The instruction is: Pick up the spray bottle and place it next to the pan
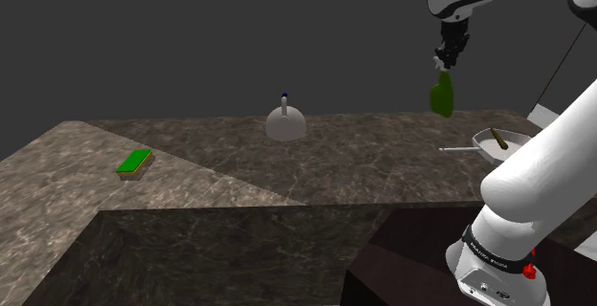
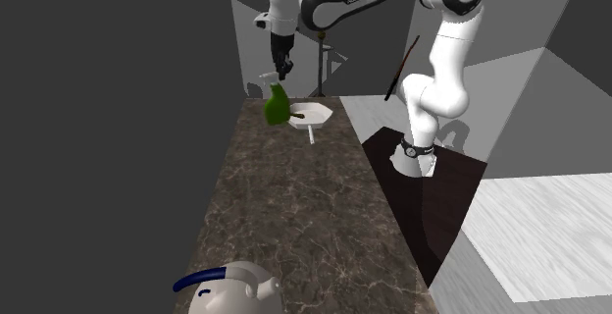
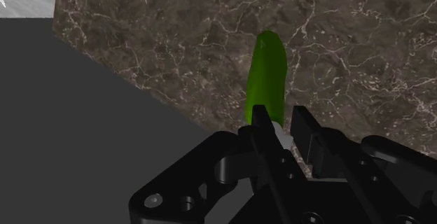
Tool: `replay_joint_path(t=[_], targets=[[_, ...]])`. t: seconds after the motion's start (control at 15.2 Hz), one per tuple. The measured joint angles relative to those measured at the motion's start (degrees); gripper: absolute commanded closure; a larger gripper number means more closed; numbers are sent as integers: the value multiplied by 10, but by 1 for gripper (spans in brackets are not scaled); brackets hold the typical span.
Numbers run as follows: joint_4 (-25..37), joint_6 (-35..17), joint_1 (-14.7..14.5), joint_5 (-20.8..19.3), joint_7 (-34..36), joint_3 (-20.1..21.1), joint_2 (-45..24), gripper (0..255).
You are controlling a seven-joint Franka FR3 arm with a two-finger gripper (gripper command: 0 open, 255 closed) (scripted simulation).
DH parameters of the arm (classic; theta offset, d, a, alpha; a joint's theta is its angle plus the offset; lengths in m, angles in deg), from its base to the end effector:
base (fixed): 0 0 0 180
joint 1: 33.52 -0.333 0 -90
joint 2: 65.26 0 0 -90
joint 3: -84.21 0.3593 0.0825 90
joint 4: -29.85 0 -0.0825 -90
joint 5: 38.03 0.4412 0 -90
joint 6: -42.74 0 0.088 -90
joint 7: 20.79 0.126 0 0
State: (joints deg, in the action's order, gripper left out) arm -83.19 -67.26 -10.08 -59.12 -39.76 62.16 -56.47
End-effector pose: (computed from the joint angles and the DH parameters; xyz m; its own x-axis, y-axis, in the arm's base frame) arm 0.3758 -0.4423 0.5527 0.9376 -0.3468 -0.0255 -0.3235 -0.8968 0.3018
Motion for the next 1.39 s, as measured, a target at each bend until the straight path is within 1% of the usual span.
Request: replay_joint_path(t=[0.4, 0.79, 0.86, 0.92, 1.12, 1.39], targets=[[-28, -28, 35, -12, -70, -46, 26, 255], [-28, -50, 66, -13, -151, -99, 30, 255], [-29, -62, 72, -10, -166, -111, 24, 255], [-17, -62, 77, -4, -186, -123, 17, 255], [-16, -75, 91, 1, -228, -150, 16, 255], [12, -90, 109, 30, -299, -192, -14, 255]])
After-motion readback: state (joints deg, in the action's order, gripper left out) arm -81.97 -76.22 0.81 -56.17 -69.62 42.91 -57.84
